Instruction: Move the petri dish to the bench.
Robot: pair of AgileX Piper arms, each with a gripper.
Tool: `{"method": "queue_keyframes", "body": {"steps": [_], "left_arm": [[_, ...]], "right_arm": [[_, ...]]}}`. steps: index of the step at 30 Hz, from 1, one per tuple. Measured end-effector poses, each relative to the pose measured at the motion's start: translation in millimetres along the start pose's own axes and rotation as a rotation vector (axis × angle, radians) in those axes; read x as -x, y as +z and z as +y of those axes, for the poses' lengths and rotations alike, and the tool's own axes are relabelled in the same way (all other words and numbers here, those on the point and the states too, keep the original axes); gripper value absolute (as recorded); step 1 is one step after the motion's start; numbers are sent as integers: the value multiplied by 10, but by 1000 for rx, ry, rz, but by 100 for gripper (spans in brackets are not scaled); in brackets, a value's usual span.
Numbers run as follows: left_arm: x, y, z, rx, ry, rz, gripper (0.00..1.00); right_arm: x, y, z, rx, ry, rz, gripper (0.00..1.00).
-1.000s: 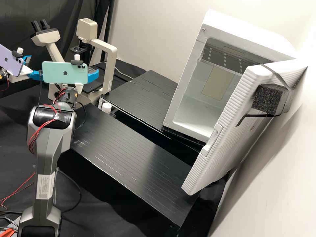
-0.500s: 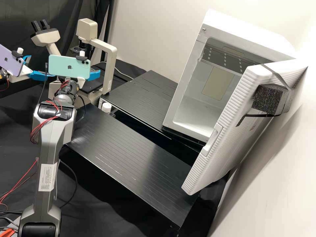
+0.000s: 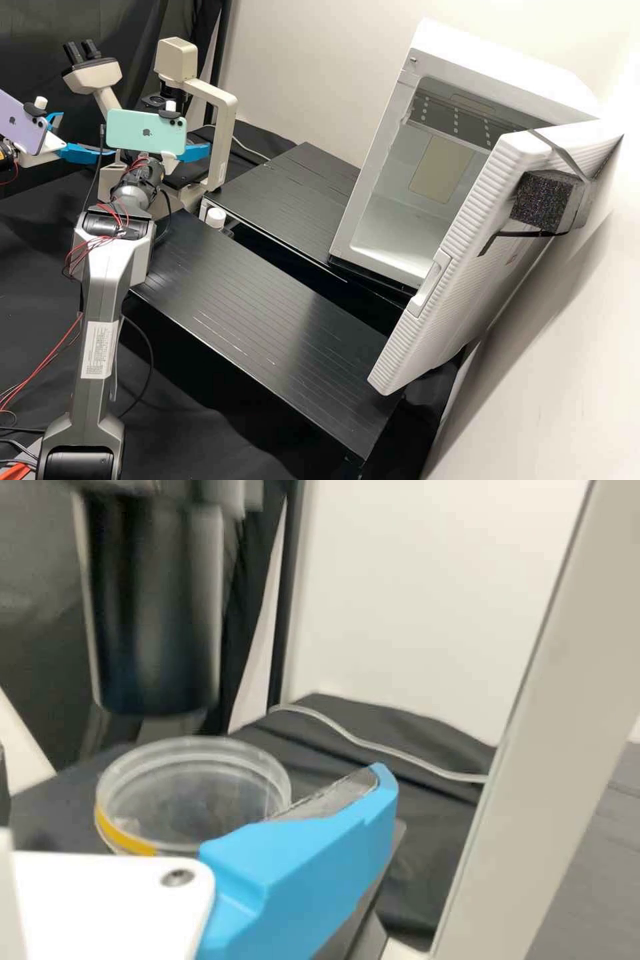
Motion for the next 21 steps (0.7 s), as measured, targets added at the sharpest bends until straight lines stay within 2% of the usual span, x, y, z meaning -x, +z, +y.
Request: {"method": "queue_keyframes", "body": {"steps": [3, 11, 21], "left_arm": [[0, 0, 0, 0, 0, 0, 100], [0, 0, 0, 0, 0, 0, 100], [0, 0, 0, 0, 0, 0, 100]], "right_arm": [[-51, 33, -55, -18, -17, -14, 100], [-131, 82, -155, -15, -46, -22, 100], [-175, 96, -175, -52, -39, -26, 100]]}}
